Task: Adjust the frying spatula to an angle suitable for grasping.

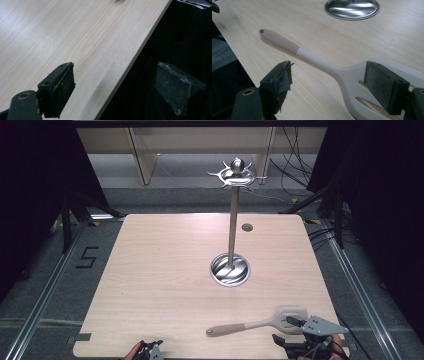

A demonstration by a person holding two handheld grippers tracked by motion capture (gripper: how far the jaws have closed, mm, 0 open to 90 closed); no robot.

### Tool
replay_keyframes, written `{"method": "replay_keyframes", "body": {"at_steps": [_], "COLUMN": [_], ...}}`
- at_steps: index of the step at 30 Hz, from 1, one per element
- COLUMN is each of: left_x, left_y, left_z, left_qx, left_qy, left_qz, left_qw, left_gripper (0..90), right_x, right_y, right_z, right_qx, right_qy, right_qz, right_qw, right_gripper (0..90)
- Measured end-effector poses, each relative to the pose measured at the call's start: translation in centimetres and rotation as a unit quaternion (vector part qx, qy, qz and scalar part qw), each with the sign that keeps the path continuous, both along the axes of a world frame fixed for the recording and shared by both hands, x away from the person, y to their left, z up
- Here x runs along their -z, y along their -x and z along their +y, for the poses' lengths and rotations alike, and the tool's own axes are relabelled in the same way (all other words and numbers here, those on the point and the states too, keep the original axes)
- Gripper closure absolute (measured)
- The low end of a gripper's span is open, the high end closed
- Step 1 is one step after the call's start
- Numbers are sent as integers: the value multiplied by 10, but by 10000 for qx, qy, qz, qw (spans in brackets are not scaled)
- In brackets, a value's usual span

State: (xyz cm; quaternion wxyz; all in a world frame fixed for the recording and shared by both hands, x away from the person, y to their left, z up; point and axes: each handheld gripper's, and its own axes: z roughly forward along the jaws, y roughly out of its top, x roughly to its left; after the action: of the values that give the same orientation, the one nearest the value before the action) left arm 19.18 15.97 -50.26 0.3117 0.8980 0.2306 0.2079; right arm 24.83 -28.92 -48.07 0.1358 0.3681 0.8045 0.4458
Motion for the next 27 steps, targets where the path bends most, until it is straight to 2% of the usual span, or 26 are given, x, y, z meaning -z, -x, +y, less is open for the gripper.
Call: {"method": "replay_keyframes", "body": {"at_steps": [1,3,5,6,7,9,13,15,17,18,19,20,22,27], "left_x": [-1,-1,1,0,0,0,0,1,0,0,0,0,1,1], "left_y": [0,0,0,1,1,0,0,0,0,0,0,0,-1,-1], "left_z": [0,-1,-1,-1,-1,-1,-1,-1,-1,0,0,-1,-1,0], "left_qx": [-31,-23,-25,-19,-20,-23,-31,-12,-11,-44,-44,-54,-77,-66], "left_qy": [-72,-79,-65,-74,-67,-67,-61,-25,-35,-58,-55,-59,-91,-77], "left_qz": [-74,-84,-69,-60,-51,-51,-53,-14,-28,-62,-57,-54,-66,-65], "left_qw": [9999,9999,10000,10000,10000,10000,10000,10000,10000,10000,10000,10000,9999,9999], "left_gripper": [155,155,154,154,154,154,154,154,154,154,154,154,154,154], "right_x": [0,0,-1,-2,-2,-3,-4,-4,-6,-7,-9,-9,-12,-16], "right_y": [0,-1,-3,-2,-4,-3,-6,-6,-9,-8,-9,-12,-15,-24], "right_z": [0,-1,-2,-1,-3,-1,2,5,6,7,9,10,15,32], "right_qx": [-2,0,3,13,-67,-29,-189,-163,-293,-252,-331,-472,-661,-992], "right_qy": [24,27,81,26,134,114,179,150,300,278,316,363,411,630], "right_qz": [33,-26,-192,-33,-143,-78,-166,-83,-254,-163,-128,-223,-69,-62], "right_qw": [10000,10000,9998,10000,9998,9999,9995,9997,9988,9992,9989,9980,9969,9931], "right_gripper": [234,234,234,239,244,246,247,255,264,270,270,270,272,310]}}
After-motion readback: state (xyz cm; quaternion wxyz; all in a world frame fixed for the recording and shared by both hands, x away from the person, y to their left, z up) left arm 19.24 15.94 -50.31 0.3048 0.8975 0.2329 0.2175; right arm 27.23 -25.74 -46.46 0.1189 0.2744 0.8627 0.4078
